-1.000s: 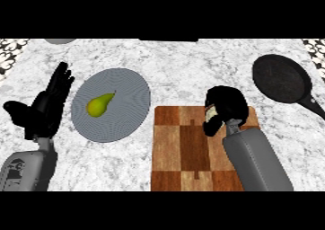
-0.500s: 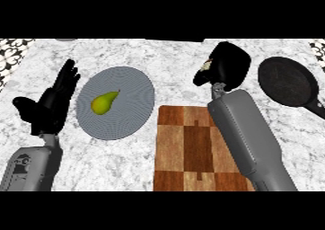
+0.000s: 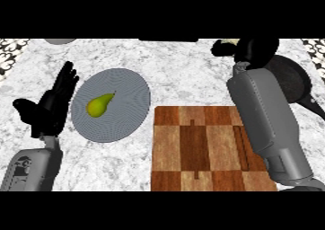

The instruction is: Pick the cupcake from the cutting board and place it in the pan

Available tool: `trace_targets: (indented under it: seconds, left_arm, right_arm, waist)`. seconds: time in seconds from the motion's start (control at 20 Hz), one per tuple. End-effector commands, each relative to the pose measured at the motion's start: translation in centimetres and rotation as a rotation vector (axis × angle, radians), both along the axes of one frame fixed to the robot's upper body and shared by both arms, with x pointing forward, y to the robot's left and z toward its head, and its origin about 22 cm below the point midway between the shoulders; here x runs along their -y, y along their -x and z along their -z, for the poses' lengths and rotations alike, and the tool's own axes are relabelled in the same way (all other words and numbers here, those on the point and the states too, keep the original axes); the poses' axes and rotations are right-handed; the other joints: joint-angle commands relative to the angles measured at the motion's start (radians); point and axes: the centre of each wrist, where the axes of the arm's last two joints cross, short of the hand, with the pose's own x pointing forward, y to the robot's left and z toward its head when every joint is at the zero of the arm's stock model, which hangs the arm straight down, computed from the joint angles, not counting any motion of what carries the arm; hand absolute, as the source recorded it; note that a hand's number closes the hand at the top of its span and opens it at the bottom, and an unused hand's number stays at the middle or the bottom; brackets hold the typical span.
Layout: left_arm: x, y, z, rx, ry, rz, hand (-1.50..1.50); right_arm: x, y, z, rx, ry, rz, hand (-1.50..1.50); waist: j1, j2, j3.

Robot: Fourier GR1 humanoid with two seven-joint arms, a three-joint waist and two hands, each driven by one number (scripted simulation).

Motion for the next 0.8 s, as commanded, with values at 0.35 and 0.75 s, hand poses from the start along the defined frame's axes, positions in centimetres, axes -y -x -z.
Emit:
trace_targets:
  seconds: [0.35, 0.75]
  left_arm:
    - [-0.1, 0.8, -0.1, 0.020, 0.000, -0.010, 0.00]
    - [0.5, 0.3, -0.2, 0.016, 0.003, 0.026, 0.00]
  right_arm:
    - [15.9, -0.4, 4.3, 0.012, 0.063, 0.146, 1.50]
    - [23.2, 2.5, 8.0, -0.070, 0.161, 0.270, 1.50]
  waist:
    - [-0.004, 0.003, 0.001]
    - [0.023, 0.016, 0.004]
